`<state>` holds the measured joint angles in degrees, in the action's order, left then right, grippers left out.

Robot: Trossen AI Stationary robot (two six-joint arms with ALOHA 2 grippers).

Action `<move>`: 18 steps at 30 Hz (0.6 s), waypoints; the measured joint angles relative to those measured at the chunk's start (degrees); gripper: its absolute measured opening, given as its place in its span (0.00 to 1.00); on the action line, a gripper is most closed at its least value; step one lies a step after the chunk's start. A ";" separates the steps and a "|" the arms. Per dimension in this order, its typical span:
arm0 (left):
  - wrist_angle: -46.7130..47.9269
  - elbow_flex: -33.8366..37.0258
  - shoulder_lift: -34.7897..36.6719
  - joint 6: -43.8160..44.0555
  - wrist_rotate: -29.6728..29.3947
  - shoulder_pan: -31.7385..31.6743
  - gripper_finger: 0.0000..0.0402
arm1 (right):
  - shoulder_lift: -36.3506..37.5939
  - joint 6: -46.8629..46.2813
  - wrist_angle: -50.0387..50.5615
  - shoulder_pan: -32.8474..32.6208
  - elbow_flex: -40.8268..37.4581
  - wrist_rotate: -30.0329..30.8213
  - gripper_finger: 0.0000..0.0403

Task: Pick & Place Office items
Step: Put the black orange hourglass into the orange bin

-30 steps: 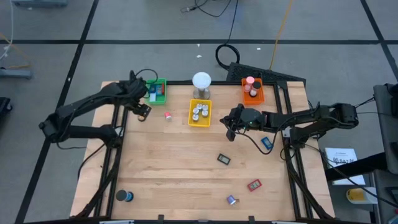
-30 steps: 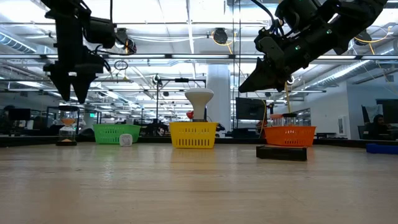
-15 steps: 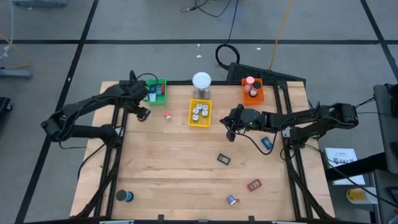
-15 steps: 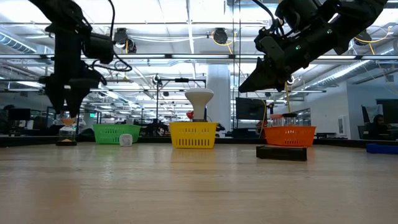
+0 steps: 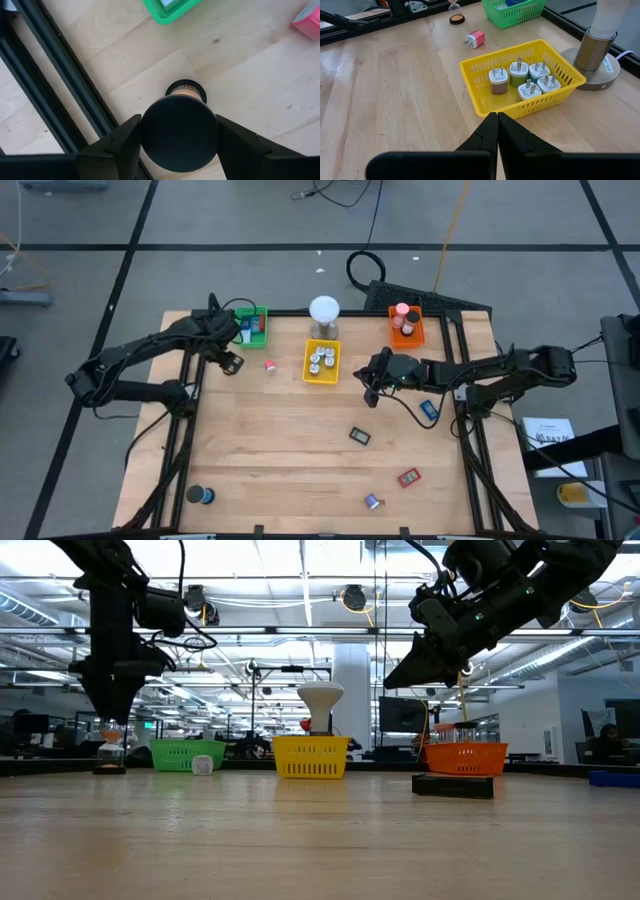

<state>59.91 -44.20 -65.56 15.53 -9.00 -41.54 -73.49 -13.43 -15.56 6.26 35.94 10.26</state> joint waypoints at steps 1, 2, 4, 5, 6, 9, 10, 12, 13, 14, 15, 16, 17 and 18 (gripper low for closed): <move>0.35 -0.22 0.00 0.02 0.15 0.21 0.54 | 0.00 0.39 0.01 0.00 0.00 0.02 0.00; 1.10 -0.80 -0.03 0.01 0.27 0.55 0.54 | 0.00 0.65 0.00 0.00 0.00 0.02 0.00; 3.73 -3.05 -0.04 -0.01 0.76 1.60 0.54 | 0.00 0.66 -0.01 0.00 0.00 0.02 0.00; 5.24 -4.45 -0.02 0.29 1.18 2.44 0.54 | 0.00 0.67 -0.01 0.00 0.00 0.02 0.00; 6.49 -6.00 -0.02 1.18 1.63 3.73 0.54 | 0.04 0.68 0.01 0.00 0.00 0.02 0.00; 8.56 -11.03 -0.02 4.11 2.98 10.35 0.54 | 1.65 0.68 1.73 0.00 0.00 -0.02 0.00; 8.51 -12.57 0.00 4.92 3.00 13.06 0.54 | 2.58 0.69 2.97 -0.01 0.00 -0.02 0.00; 7.23 -15.25 0.00 6.64 2.98 19.02 0.54 | 5.05 0.66 7.52 -0.28 -0.04 0.15 0.00; 5.89 -16.18 -0.01 7.63 2.86 21.82 0.54 | 6.25 0.68 9.11 -0.60 -0.02 0.47 0.00; 4.32 -16.96 -0.13 8.59 2.90 24.69 0.54 | 7.44 0.68 10.86 -1.09 -0.02 1.04 0.00; 2.62 -17.55 -0.52 9.68 2.95 27.40 0.54 | 8.71 0.66 12.01 -1.68 -0.28 1.87 0.00; 0.58 -18.05 -1.11 10.81 2.87 29.91 0.54 | 9.88 0.65 12.35 -2.30 -0.85 2.39 0.00; -1.61 -18.37 -1.76 11.67 2.93 32.01 0.54 | 10.86 0.69 12.36 -2.89 -1.48 3.07 0.00; -3.62 -18.73 -2.76 12.07 2.89 33.86 0.54 | 12.00 0.69 12.32 -3.29 -2.21 3.10 0.00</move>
<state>56.29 -62.93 -68.32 27.60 -6.11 -7.68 -61.50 -12.75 -3.25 2.98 33.74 13.36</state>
